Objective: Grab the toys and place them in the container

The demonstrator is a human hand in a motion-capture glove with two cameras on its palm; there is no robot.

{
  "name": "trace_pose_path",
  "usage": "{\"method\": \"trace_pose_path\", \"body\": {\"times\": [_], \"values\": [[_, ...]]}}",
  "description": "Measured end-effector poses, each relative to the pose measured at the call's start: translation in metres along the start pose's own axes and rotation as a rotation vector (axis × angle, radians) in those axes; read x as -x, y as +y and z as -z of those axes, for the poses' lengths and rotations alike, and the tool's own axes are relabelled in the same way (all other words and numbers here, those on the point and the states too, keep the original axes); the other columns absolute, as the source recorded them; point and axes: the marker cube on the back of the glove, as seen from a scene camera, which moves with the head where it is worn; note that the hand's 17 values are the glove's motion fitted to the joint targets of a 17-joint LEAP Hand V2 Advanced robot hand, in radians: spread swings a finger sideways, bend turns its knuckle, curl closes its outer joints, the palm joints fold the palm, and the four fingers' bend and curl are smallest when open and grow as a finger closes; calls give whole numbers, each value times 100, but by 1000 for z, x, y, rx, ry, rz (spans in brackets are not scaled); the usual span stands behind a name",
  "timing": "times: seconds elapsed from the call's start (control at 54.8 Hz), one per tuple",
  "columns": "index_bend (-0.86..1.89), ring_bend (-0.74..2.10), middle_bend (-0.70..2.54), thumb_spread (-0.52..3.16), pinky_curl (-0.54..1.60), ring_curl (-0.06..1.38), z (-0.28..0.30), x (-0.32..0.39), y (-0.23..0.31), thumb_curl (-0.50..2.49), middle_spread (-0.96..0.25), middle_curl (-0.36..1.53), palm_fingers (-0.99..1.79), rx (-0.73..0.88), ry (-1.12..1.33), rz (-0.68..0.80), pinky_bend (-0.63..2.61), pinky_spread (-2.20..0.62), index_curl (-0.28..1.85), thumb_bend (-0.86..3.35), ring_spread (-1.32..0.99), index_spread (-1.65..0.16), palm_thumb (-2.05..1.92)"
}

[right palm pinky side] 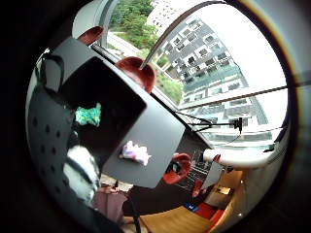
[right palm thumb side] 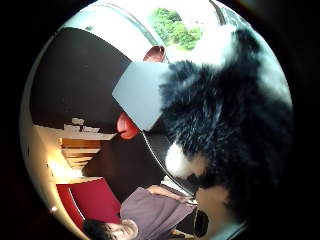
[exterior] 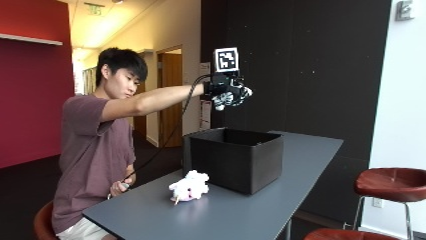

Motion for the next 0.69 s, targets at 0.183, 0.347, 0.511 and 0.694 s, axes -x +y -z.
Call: {"method": "trace_pose_path", "body": {"times": [0.183,0.347,0.511,0.694], "values": [[17,137,66,54,45,58,-35,23,-19,96,-33,79,95,22,39,39,103,-38,-2,-2,-35,-32,63],[3,105,26,98,52,52,-66,46,-26,74,-19,67,-25,208,68,3,128,-22,2,-7,-26,-17,26],[3,70,10,113,45,33,-79,52,-29,60,-1,51,-39,210,90,-12,129,-6,5,-4,-9,-11,12],[0,65,11,119,42,31,-74,39,-17,50,5,42,-36,229,77,17,126,1,6,-2,-2,-10,5]]}}
